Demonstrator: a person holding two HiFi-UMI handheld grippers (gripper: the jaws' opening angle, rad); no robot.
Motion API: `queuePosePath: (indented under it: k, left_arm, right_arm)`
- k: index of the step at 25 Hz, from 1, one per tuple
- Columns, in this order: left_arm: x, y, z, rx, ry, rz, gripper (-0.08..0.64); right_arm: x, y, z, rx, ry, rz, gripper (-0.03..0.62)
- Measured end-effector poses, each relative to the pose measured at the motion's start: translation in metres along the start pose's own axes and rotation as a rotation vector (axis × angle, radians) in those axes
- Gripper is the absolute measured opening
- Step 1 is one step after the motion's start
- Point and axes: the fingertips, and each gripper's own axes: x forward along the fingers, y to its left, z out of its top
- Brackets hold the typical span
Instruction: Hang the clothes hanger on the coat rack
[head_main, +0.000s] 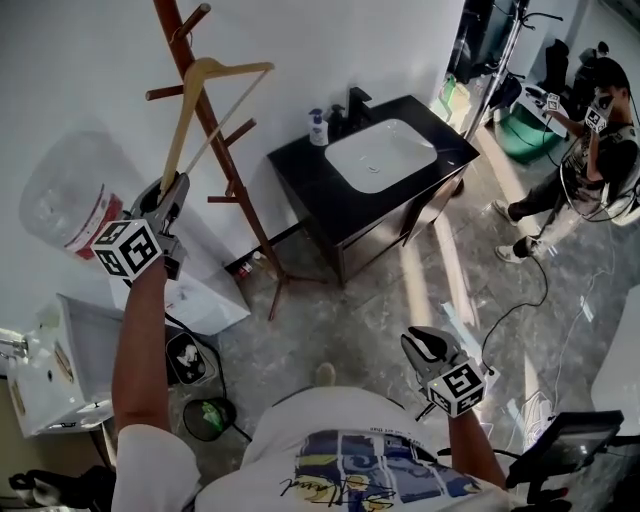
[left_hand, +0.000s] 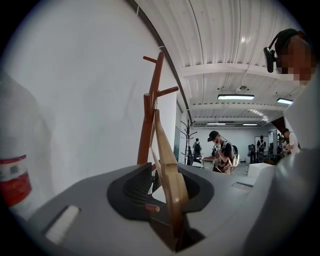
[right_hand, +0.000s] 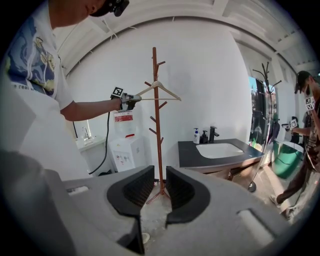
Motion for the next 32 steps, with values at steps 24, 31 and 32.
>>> queuePosePath:
  k: [24, 31, 32]
  left_arm:
    - [-0.112, -0.209, -0.136, 0.046, 0.160, 0.057, 0.146]
    - [-0.119, -0.372, -0.174, 0.055, 0.222, -0.193, 0.140]
    - [-0.120, -0.389, -0.175, 0.044, 0.230, -0.216, 0.140]
  right_arm:
    - [-0.073, -0.002, 0.013, -0.153, -0.006, 0.121, 0.072]
    - [-0.090, 0.017, 0.025, -0.208, -0.013, 0.204, 0.066]
    - [-0.092, 0.021, 0.025, -0.215, -0.015, 0.217, 0.066]
